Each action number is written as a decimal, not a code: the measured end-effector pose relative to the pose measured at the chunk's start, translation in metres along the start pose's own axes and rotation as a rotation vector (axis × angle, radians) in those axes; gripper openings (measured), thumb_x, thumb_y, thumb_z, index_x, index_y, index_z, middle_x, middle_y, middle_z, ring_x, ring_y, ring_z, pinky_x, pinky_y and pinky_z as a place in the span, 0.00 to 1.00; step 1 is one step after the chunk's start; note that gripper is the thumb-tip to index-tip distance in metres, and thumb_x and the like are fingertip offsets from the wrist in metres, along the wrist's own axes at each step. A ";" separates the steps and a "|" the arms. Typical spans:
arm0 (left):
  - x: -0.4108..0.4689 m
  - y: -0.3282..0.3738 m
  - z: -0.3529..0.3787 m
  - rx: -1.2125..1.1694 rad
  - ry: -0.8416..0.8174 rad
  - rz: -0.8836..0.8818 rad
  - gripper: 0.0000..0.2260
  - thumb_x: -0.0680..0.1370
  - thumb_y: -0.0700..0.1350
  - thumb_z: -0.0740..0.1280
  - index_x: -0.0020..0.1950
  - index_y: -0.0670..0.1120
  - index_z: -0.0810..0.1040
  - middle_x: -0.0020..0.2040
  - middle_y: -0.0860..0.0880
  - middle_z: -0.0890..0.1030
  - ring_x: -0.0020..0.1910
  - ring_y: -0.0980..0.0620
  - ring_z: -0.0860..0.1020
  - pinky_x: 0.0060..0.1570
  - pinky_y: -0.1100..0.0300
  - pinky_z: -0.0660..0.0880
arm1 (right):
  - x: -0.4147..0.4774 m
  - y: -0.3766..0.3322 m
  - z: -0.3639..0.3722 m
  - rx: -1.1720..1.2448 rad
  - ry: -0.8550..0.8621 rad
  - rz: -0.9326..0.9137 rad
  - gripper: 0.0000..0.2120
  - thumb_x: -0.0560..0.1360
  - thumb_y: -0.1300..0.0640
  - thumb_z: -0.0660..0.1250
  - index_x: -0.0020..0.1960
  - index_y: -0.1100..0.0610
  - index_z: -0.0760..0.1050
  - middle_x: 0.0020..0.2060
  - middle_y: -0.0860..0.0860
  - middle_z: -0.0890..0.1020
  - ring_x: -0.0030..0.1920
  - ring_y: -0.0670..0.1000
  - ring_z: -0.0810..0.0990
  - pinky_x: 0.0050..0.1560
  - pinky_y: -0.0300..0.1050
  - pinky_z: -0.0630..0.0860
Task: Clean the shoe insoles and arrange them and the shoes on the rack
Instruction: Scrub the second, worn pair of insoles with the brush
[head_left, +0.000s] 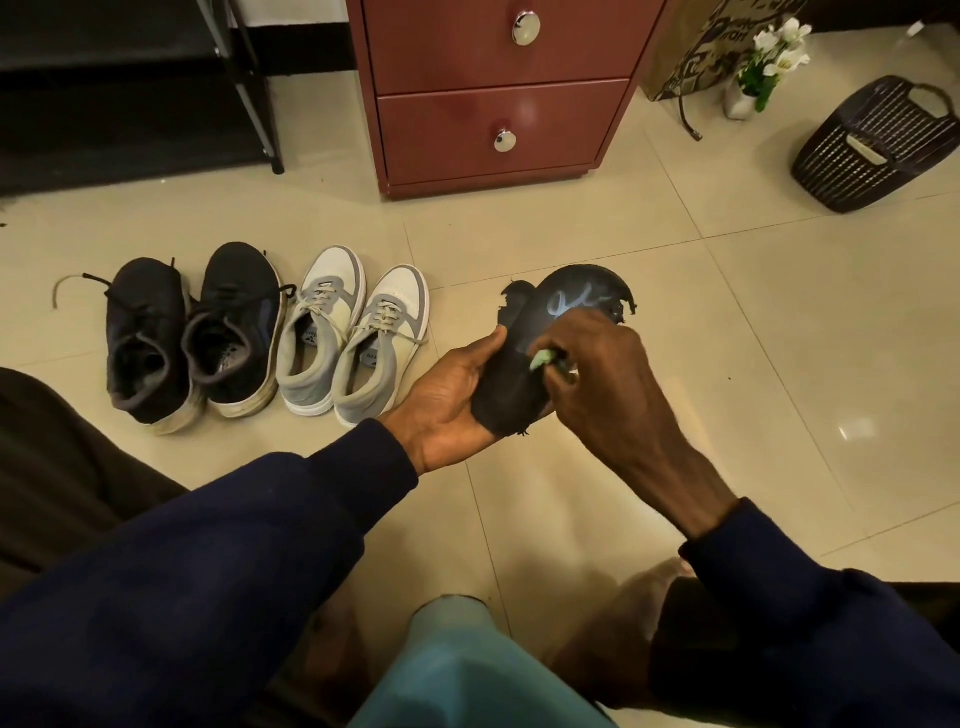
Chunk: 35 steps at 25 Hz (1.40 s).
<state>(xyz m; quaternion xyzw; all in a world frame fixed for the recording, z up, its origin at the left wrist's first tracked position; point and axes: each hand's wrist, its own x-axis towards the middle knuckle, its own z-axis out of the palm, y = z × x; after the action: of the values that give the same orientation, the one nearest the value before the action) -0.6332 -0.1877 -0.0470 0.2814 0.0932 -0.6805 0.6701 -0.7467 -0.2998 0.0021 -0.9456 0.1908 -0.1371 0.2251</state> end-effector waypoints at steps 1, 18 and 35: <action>0.000 0.000 -0.001 0.041 0.013 0.000 0.16 0.86 0.51 0.60 0.65 0.42 0.79 0.57 0.42 0.83 0.53 0.46 0.83 0.62 0.49 0.75 | -0.005 -0.009 0.003 0.072 -0.084 -0.040 0.10 0.68 0.70 0.71 0.44 0.58 0.83 0.41 0.52 0.83 0.42 0.49 0.79 0.46 0.42 0.78; 0.001 -0.002 -0.002 0.003 0.029 -0.009 0.18 0.86 0.51 0.60 0.68 0.41 0.78 0.61 0.41 0.83 0.55 0.44 0.83 0.64 0.50 0.76 | -0.005 -0.001 0.004 0.036 0.008 0.090 0.08 0.69 0.69 0.71 0.43 0.57 0.82 0.40 0.51 0.82 0.40 0.49 0.79 0.44 0.48 0.79; -0.001 -0.005 0.001 -0.010 0.032 -0.027 0.18 0.86 0.51 0.59 0.70 0.42 0.77 0.62 0.40 0.83 0.59 0.44 0.81 0.64 0.50 0.77 | -0.002 0.006 0.002 0.025 -0.013 0.135 0.07 0.69 0.68 0.72 0.42 0.57 0.83 0.40 0.51 0.83 0.40 0.48 0.79 0.45 0.47 0.80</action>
<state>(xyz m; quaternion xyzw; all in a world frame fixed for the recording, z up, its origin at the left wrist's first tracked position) -0.6384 -0.1866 -0.0473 0.2873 0.1110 -0.6845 0.6608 -0.7498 -0.3030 -0.0027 -0.9285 0.2510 -0.1177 0.2470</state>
